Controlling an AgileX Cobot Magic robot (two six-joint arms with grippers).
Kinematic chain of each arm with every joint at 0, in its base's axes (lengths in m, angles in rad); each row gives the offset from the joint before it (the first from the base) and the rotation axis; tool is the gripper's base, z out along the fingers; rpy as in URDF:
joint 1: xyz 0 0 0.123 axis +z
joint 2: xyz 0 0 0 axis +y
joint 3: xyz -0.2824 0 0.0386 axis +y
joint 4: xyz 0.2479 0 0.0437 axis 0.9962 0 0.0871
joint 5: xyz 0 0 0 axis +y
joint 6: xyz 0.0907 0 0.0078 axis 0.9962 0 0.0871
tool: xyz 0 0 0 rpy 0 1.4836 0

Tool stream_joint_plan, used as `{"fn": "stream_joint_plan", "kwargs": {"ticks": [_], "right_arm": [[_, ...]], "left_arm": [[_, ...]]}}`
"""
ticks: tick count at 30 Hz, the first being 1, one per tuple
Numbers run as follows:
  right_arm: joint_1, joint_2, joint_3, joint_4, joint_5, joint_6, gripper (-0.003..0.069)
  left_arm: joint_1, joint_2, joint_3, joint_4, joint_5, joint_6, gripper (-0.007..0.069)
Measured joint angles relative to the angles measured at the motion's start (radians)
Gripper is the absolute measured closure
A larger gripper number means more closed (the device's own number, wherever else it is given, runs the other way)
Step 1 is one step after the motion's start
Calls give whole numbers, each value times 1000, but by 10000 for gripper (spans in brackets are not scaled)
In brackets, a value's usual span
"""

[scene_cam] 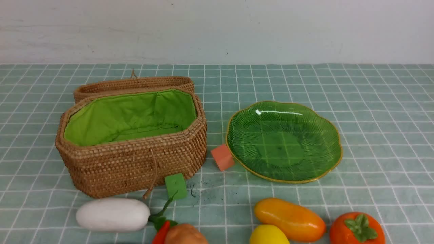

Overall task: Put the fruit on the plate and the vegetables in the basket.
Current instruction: Use the left arm to grab an eggplant and put it into the left basket

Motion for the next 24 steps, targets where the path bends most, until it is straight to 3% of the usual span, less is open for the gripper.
{"fn": "stream_joint_plan", "kwargs": {"ticks": [24], "right_arm": [[0,0,0,0,0,0,417]], "left_arm": [[0,0,0,8,-2,5,386]]}}
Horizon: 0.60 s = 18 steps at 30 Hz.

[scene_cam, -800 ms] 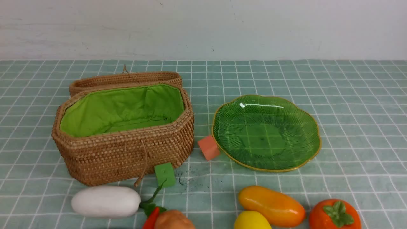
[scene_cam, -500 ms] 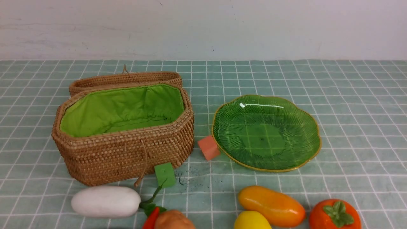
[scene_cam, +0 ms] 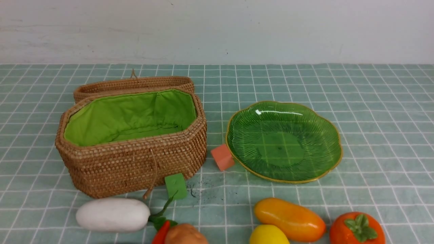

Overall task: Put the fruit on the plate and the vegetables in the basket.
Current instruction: Use the left arm to grab an eggplant and put it into the left basket

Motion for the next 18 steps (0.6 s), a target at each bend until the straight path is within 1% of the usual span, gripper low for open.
{"fn": "stream_joint_plan", "kwargs": {"ticks": [6,9,16,18], "right_arm": [[0,0,0,0,0,0,417],[0,0,0,0,0,0,417],[0,0,0,0,0,0,417],[0,0,0,0,-1,0,417]], "left_arm": [[0,0,7,124,-30,37,386],[0,0,7,159,-34,41,386],[0,0,7,173,-33,41,386],[0,0,7,155,-44,35,386]]}}
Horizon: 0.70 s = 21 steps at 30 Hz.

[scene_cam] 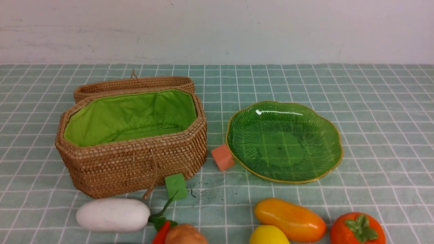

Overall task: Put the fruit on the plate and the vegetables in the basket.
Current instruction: Use the left arm to grab an eggplant and put it into the left basket

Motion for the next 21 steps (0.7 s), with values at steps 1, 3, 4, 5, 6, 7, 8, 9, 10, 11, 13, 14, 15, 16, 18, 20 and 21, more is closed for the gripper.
{"fn": "stream_joint_plan", "kwargs": {"ticks": [1,3,4,5,6,7,8,9,10,11,13,14,15,16,18,20,21], "right_arm": [[0,0,0,0,0,0,417],[0,0,0,-4,0,-3,417],[0,0,0,-7,1,-3,417],[0,0,0,-11,3,-4,417],[0,0,0,-14,4,-4,417],[0,0,0,-17,4,-5,417],[0,0,0,-18,4,-7,417],[0,0,0,-18,4,-7,417],[0,0,0,-19,4,-7,417],[0,0,0,-20,4,-7,417],[0,0,0,-23,4,-7,417],[0,0,0,-24,4,-7,417],[0,0,0,-25,5,-7,417],[0,0,0,-25,5,-7,417],[0,0,0,-25,5,-7,417],[0,0,0,-25,5,-7,417],[0,0,0,-25,5,-7,417]], "left_arm": [[0,0,1,-17,-13,-15,386],[0,0,2,-90,-62,-60,386],[0,0,2,-131,-105,-95,386],[0,0,3,-176,-146,-126,386],[0,0,3,-274,-221,-184,386],[0,0,3,-352,-275,-252,386],[0,0,3,-423,-329,-291,386],[0,0,3,-435,-340,-306,386],[0,0,3,-510,-435,-345,386],[0,0,3,-517,-447,-345,386],[0,0,-16,-561,-533,-373,386],[0,0,-52,-573,-540,-383,386],[0,0,-97,-580,-526,-392,386],[0,0,-139,-580,-509,-393,386],[0,7,-267,-570,-436,-378,386],[0,58,-411,-546,-324,-339,386],[0,90,-483,-530,-270,-321,386]]}}
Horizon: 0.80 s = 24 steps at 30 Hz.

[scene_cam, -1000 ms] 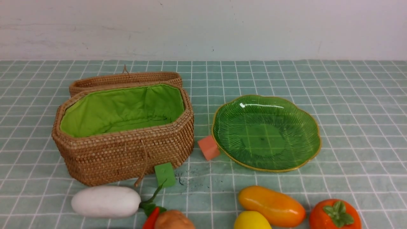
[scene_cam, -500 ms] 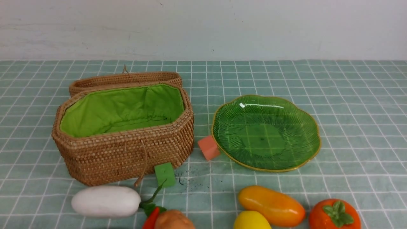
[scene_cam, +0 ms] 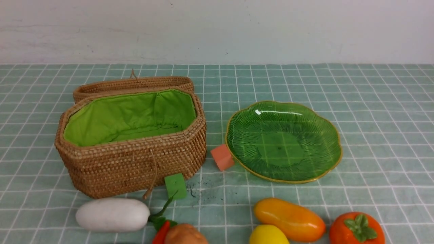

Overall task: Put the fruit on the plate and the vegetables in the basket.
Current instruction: Use the left arm to grab an eggplant and put it into the left basket

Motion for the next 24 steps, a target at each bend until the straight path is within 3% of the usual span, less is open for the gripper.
{"fn": "stream_joint_plan", "kwargs": {"ticks": [2,3,4,8,18,20,24], "right_arm": [[0,0,0,0,0,0,417],[0,0,0,0,0,0,417],[0,0,0,0,0,0,417],[0,0,0,0,0,0,417],[0,0,0,-1,0,0,417],[0,0,0,-1,0,0,417],[0,0,0,-1,0,0,417]], "left_arm": [[0,68,-82,18,106,32,386],[0,177,-198,49,280,77,386],[0,188,-217,53,298,82,386],[0,393,-332,142,615,206,386],[-5,720,-327,220,755,340,386],[-30,788,-324,234,763,407,386],[-148,944,-323,267,776,663,360]]}}
